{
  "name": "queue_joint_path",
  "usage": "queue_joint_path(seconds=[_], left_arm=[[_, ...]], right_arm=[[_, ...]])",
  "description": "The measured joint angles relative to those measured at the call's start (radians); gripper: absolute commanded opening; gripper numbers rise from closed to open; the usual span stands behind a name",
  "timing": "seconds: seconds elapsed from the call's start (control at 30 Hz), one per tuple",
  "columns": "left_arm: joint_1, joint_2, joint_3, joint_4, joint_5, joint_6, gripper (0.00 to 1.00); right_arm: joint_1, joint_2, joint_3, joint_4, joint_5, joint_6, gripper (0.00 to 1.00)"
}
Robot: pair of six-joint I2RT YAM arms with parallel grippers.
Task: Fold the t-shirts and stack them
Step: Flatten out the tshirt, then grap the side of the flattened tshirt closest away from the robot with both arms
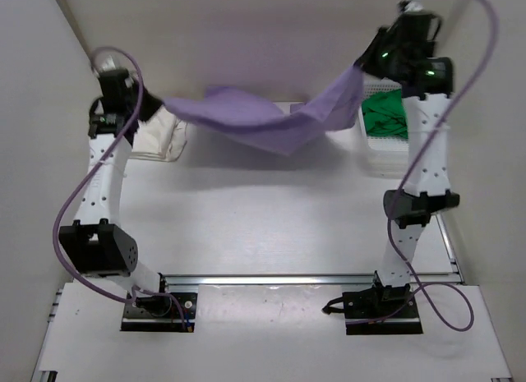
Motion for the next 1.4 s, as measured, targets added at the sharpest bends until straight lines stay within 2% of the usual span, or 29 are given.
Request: queue_joint_path(seconds=[0.1,0.17,0.23,0.33,0.4,0.53,0.67,0.9,1.03,1.2,1.4], left_arm=[[-0.013,-0.108,-0.358,0.008,-0.016,0.01,0.0],[-0.023,-0.179,-0.526,-0.022,-0.041,0.023,0.0],[-0.042,-0.261,-0.636,-0.058,-0.081,0.037,0.0],[-0.103,-0.406,-0.734,-0.079,-0.129,0.057,0.0],[-0.155,-0.503,-0.784,-0.084,-0.159,0.075,0.0],[-0.205,-0.661,-0.934,-0.11,-0.197,0.085,0.0],[-0.207,-0.762,-1.068,-0.209,-0.19,0.076,0.0],[-0.203,-0.9,-1.033,-0.364,-0.194,0.082,0.0],[-0.18,-0.964,-1.098,-0.427,-0.188,0.08,0.0],[-0.159,-0.963,-1.184,-0.516,-0.18,0.067,0.0],[-0.154,-0.833,-1.181,-0.487,-0.148,0.031,0.0]], right_arm=[[0.069,0.056,-0.174,-0.154,0.105,-0.021,0.0],[0.106,0.041,-0.354,-0.211,0.148,-0.022,0.0],[0.138,-0.044,-0.602,-0.196,0.174,-0.022,0.0],[0.142,-0.379,-1.182,-0.054,0.117,-0.014,0.0],[0.081,-0.637,-1.455,-0.048,0.08,-0.01,0.0],[-0.024,-1.001,-1.722,-0.02,0.077,-0.018,0.0],[-0.014,-1.167,-1.865,-0.058,0.048,-0.019,0.0],[-0.003,-1.251,-1.768,-0.184,0.065,-0.009,0.0],[0.029,-1.308,-1.836,-0.192,0.063,0.022,0.0],[0.031,-1.29,-2.013,-0.216,0.044,0.04,0.01],[-0.045,-1.122,-2.01,-0.122,-0.015,0.026,0.0]])
